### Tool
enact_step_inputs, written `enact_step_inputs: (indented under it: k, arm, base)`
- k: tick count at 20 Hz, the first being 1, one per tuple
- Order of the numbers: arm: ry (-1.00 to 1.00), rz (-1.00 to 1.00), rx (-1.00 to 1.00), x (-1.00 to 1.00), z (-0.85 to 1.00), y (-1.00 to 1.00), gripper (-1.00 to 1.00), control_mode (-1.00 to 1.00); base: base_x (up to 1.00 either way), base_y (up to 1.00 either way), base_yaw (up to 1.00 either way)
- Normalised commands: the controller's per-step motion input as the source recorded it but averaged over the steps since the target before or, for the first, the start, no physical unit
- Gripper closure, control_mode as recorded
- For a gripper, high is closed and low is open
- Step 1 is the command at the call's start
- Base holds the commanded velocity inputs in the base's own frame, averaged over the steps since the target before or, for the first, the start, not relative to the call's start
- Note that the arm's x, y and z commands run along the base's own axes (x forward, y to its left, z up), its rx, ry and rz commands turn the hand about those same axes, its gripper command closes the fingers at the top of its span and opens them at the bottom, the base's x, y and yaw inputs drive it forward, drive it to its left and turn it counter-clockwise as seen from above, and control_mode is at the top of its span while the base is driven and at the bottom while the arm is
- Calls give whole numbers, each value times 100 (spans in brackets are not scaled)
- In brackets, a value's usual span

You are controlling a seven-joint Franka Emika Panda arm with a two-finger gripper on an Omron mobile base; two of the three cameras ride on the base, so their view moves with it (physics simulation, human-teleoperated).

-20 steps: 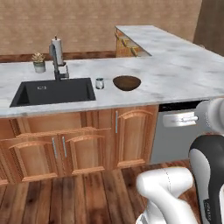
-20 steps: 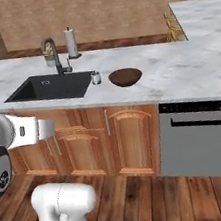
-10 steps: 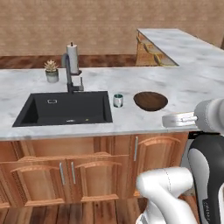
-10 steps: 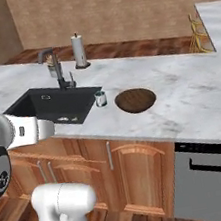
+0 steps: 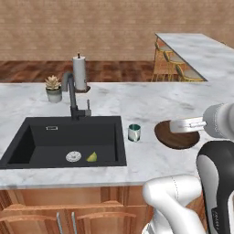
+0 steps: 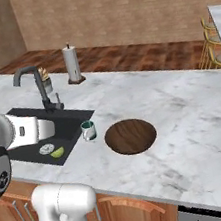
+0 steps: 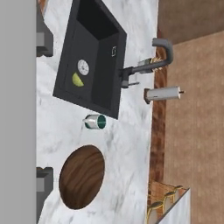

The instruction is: Clear the mugs and bowl far away from the sink.

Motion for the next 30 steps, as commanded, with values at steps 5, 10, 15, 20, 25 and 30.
enact_step_inputs:
  k: [5, 10, 15, 20, 25, 30]
  arm:
    - [0, 0, 0, 0, 0, 0, -100, 100]
    - [0, 0, 0, 0, 0, 0, -100, 100]
    - [0, 0, 0, 0, 0, 0, -100, 100]
    - [0, 0, 0, 0, 0, 0, -100, 100]
    - [0, 0, -1, 10, -9, 9, -100, -100]
    - [13, -2, -1, 8, -13, 19, -100, -100]
  base:
    - [100, -18, -9]
    - [100, 3, -31]
    - [100, 22, -46]
    - [91, 14, -36]
    - [33, 16, -6]
    - [0, 0, 0]
